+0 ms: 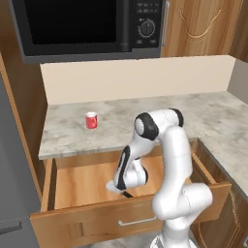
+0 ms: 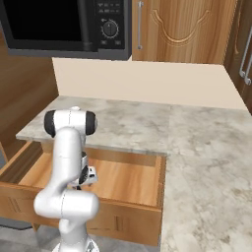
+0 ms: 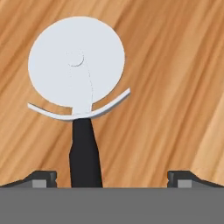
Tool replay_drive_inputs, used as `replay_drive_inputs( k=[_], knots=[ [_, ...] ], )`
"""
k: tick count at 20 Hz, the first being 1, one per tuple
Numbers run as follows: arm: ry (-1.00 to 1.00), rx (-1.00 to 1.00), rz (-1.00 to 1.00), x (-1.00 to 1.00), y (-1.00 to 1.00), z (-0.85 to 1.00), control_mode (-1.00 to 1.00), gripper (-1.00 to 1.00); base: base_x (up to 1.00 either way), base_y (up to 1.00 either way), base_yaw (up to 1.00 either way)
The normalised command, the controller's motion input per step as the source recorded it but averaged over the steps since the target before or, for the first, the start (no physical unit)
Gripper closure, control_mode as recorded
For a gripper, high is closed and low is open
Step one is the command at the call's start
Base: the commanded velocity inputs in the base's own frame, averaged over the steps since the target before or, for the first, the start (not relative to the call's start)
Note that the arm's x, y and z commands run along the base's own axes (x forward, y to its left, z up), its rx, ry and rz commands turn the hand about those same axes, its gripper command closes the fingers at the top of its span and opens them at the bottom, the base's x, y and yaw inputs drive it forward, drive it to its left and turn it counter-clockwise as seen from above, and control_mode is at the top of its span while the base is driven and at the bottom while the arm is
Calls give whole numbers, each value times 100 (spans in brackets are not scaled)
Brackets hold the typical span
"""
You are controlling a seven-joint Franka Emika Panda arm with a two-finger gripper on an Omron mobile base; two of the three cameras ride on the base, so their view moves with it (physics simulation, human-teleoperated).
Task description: Pick the pizza cutter from the drawer and place it on the counter.
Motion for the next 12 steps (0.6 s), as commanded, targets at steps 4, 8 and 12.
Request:
replay_drive_inputs(
  k=[4,8,12],
  knots=[
    [0,-7,-1,2,51,-61,-100,-100,0,0,0],
    [4,-9,-3,3,51,-75,-100,100,0,0,0],
    [7,-5,-3,-26,36,-61,-100,100,0,0,0]
  ],
)
